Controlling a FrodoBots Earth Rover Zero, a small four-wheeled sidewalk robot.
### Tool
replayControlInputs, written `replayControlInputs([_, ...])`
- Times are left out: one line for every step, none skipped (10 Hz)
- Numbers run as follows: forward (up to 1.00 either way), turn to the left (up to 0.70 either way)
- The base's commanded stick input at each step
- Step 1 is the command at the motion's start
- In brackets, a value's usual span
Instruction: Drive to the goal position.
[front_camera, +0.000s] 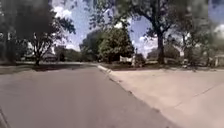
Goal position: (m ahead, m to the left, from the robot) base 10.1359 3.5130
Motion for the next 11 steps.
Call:
replayControlInputs([1.0,0.0])
replayControlInputs([1.0,0.0])
replayControlInputs([1.0,0.0])
replayControlInputs([1.0,0.0])
replayControlInputs([1.0,0.0])
replayControlInputs([1.0,0.0])
replayControlInputs([1.0,0.0])
replayControlInputs([1.0,0.0])
replayControlInputs([1.0,0.0])
replayControlInputs([1.0,0.0])
replayControlInputs([1.0,0.0])
